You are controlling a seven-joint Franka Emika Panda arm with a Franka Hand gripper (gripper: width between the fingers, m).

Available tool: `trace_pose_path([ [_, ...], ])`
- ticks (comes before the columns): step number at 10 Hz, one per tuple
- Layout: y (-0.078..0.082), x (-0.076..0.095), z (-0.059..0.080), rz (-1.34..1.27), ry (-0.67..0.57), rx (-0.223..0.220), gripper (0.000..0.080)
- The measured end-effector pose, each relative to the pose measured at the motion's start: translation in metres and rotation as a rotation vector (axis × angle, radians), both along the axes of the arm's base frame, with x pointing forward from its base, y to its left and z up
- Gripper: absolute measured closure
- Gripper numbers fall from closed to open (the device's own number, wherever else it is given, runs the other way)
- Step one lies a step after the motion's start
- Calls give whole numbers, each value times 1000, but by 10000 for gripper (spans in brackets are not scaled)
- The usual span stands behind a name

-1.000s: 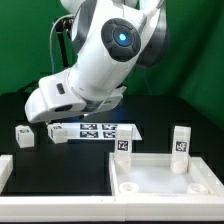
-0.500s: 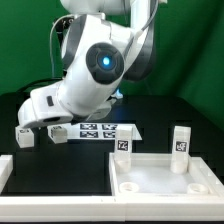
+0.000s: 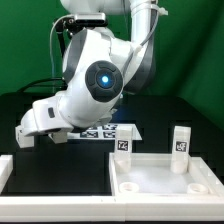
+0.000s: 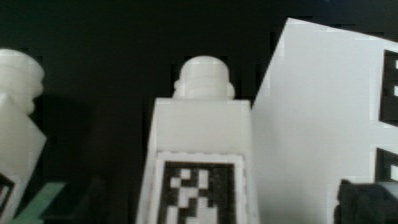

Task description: Assemble square table

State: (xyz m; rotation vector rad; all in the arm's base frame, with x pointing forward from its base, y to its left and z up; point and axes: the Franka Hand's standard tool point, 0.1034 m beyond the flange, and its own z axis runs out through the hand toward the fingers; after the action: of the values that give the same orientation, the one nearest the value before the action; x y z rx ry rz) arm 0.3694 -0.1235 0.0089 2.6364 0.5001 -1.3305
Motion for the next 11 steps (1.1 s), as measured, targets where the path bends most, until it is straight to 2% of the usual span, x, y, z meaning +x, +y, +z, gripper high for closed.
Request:
trace_pose_path([
  [1, 0, 0, 0, 0, 0, 0, 176],
  [2, 0, 0, 0, 0, 0, 0, 356],
  [3, 0, 0, 0, 0, 0, 0, 356],
  [4, 0, 0, 0, 0, 0, 0, 516],
  [11, 1, 3, 2, 1, -3, 0, 513],
])
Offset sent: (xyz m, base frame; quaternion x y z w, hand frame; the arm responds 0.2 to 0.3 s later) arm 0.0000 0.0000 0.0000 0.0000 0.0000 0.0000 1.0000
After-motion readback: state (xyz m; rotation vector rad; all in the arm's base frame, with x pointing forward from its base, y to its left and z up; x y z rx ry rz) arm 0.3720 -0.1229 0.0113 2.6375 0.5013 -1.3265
